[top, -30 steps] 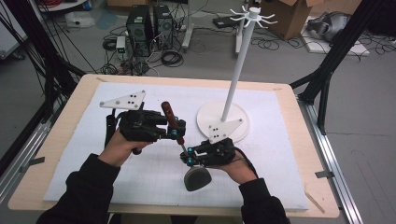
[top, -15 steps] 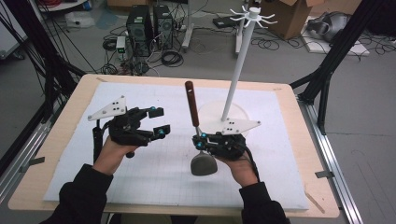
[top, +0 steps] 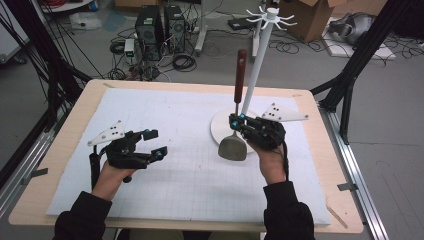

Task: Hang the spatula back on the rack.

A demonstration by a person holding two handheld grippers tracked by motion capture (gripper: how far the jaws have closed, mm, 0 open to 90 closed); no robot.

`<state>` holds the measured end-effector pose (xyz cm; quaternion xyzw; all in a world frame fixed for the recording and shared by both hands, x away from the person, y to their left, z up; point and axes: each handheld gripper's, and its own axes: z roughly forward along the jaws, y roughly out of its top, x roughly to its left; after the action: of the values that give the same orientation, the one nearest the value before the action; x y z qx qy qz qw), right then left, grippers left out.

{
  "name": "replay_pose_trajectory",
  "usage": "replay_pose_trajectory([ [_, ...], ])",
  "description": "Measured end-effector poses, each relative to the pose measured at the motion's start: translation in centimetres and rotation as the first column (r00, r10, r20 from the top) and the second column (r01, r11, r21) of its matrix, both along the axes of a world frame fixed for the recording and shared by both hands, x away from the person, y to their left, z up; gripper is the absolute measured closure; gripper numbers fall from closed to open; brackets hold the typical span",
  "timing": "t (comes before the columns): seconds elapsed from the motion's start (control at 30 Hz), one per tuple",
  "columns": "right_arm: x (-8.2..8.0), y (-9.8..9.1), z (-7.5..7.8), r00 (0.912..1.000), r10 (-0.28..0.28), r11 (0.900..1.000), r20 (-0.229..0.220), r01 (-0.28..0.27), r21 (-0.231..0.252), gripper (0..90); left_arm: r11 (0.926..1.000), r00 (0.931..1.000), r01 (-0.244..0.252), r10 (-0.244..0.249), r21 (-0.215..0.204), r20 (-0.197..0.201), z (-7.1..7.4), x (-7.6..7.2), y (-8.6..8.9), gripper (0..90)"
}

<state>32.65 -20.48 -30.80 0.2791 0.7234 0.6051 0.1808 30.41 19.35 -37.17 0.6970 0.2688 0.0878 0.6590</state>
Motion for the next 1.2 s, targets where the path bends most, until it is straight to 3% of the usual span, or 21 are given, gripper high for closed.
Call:
replay_pose_trajectory([
  [0.33,1.7,-1.0,2.8,0.9968,-0.071,0.9971,0.037,0.070,0.030,84.1,0.9999,0.9999,-0.009,0.009,-0.009,-0.007,-0.4,-0.1,0.5,21.2],
  [0.47,2.1,-1.4,3.3,0.9937,-0.109,0.9935,0.028,0.108,0.037,84.1,0.9999,0.9999,-0.009,0.009,-0.006,-0.010,-0.6,-0.1,0.5,21.4],
  [1.2,4.4,-2.1,3.4,0.9761,-0.214,0.9768,-0.037,0.214,-0.005,83.9,0.9999,1.0000,0.002,-0.002,-0.012,-0.008,-0.9,0.0,0.3,21.8],
])
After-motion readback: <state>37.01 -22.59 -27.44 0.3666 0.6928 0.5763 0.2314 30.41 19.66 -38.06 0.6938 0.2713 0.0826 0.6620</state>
